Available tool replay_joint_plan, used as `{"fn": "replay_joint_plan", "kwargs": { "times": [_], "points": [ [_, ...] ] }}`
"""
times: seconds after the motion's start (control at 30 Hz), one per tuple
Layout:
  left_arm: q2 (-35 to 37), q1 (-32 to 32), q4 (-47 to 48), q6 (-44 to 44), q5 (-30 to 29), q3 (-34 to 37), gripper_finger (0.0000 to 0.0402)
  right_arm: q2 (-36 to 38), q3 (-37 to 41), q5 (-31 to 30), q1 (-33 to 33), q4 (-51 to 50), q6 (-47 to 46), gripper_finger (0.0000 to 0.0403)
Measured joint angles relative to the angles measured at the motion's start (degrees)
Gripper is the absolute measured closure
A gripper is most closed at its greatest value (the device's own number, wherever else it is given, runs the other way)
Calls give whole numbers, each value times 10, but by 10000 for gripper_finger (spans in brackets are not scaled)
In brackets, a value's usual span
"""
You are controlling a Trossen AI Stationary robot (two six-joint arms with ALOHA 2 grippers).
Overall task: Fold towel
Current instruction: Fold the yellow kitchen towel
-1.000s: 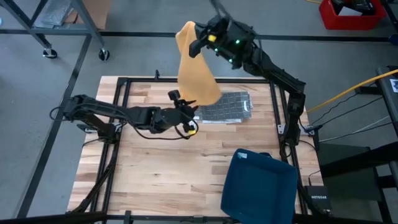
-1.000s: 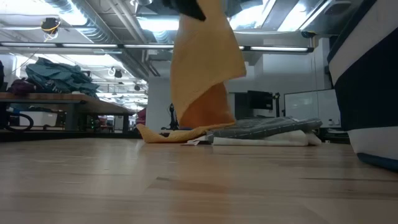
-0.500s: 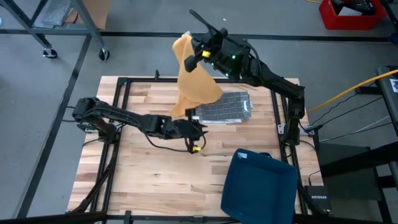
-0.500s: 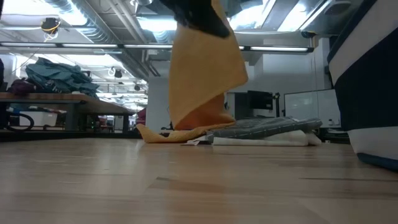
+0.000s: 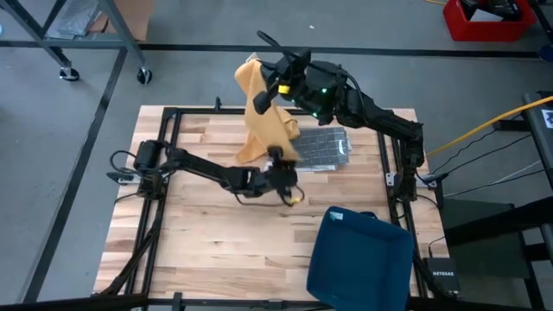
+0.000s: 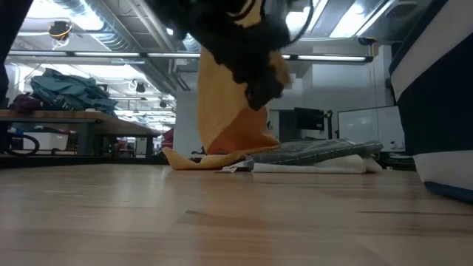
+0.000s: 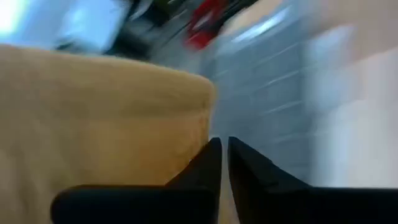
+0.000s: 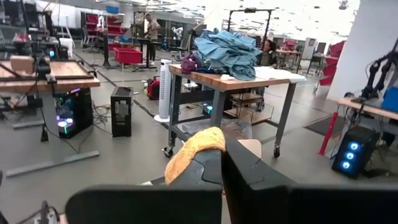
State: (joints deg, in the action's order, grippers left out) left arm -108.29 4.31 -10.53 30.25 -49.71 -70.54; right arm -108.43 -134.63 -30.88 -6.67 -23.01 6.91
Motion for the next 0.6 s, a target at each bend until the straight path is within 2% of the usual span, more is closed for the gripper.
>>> {"fn": "replay_joint_plan", "kwargs": {
  "times": [0.13, 0.23, 0.37, 0.5, 0.6],
  "points": [
    [7, -32, 19, 31, -159, 0, 399, 6, 0, -11, 1, 0, 11, 402],
    [27, -45, 52, 31, -229, 0, 398, 12, -1, -32, -1, -8, 18, 402],
    [53, -37, 132, -9, -234, 0, 395, 17, -2, -111, -1, -12, 79, 402],
    [74, -17, 223, -83, -234, 0, 400, 21, -3, -199, -1, -13, 140, 402],
    [90, -2, 301, -150, -234, 0, 398, 25, -4, -237, -1, -11, 170, 402]
  ]
}}
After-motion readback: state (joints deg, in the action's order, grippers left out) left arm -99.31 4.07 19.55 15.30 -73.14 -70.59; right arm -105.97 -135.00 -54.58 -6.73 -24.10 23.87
